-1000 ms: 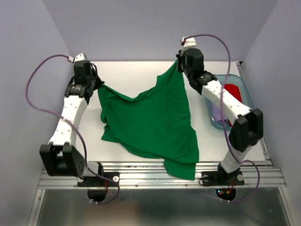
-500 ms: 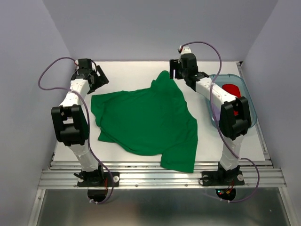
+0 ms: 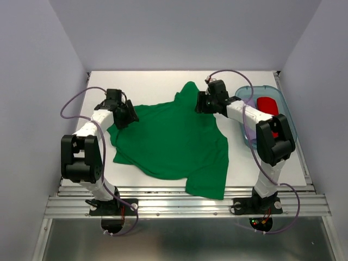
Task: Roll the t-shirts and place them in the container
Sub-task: Fold the T-shirt at the center of the board.
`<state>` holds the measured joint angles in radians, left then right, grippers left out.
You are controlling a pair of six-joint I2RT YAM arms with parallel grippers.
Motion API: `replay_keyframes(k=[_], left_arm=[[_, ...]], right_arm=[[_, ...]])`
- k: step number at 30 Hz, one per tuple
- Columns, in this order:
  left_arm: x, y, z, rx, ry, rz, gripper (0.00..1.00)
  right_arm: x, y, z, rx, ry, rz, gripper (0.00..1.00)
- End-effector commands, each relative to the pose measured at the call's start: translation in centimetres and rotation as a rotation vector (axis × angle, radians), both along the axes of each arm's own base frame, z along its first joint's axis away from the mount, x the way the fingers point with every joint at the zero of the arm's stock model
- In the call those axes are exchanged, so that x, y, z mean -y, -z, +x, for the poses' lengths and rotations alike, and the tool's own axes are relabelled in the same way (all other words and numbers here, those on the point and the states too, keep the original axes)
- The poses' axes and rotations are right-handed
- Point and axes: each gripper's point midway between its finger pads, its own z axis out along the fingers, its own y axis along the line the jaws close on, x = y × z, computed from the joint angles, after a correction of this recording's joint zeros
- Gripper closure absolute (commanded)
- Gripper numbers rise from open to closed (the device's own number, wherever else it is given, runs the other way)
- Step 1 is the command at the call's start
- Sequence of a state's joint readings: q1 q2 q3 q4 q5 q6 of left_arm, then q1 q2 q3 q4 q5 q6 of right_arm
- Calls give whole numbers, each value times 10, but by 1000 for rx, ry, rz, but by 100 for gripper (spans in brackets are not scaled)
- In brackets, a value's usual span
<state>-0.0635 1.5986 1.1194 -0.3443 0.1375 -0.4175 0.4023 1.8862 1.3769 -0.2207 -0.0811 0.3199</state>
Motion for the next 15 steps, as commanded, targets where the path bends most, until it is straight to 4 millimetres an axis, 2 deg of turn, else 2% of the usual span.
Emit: replay_keyframes(k=[1,4,5,7,8,9,10,11,13,15], left_arm=[[15,22,-10,-44,-18,-53,30],[12,46,-10,-101,-35,-34,30],[12,53,-5,-119,-32,-24,30],[12,58,1,-124,-30,-18,30],[12,53,13,-105,-29,-14,30],[9,64,16,-131,-26,3,30],[11,57,31,-107,-23,4,30],[9,71,33,-149,-24,19,30],[9,74,47,-152,-20,31,30],[9,72,72,-143,-20,44,30]], right_arm=[[-9,21,-10,-66,0,27,44],[-3,34,-5,-82,39,-6,44],[0,44,-4,-103,64,-20,44],[8,49,6,-91,122,-63,44],[11,60,8,-114,146,-79,44],[15,64,11,-113,170,-101,44],[14,62,18,-107,182,-102,44],[15,75,20,-127,192,-118,44],[19,81,28,-128,225,-146,44],[19,85,39,-122,249,-162,43]])
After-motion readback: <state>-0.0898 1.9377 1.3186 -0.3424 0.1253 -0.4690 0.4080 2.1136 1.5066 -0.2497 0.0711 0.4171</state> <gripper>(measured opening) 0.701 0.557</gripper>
